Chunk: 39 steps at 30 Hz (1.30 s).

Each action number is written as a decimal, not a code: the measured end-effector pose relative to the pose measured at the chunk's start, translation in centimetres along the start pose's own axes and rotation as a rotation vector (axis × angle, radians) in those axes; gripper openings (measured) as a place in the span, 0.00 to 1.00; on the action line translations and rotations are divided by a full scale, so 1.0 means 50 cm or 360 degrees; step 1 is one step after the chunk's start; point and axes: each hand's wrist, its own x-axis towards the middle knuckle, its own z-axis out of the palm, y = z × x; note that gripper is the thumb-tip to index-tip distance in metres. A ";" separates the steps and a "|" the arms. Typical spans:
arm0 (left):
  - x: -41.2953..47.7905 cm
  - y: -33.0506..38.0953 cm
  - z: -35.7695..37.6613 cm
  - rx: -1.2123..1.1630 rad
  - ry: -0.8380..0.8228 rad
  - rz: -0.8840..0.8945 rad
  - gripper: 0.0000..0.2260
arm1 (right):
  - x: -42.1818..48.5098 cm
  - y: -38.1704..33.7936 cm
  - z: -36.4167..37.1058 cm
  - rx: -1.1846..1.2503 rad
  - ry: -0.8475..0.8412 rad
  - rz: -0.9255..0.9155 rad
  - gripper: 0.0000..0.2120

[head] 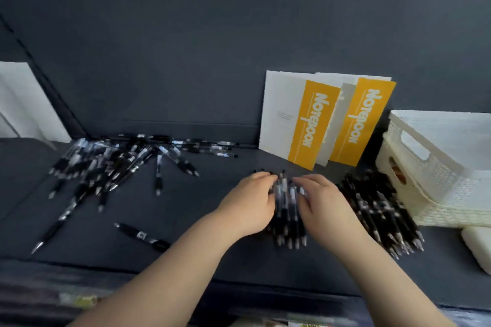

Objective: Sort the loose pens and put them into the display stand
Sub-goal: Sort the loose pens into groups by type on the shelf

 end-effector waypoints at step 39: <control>-0.003 -0.559 -0.298 0.0247 0.0026 -0.0883 0.40 | 0.299 -0.511 0.375 0.0059 -0.0499 0.0070 0.10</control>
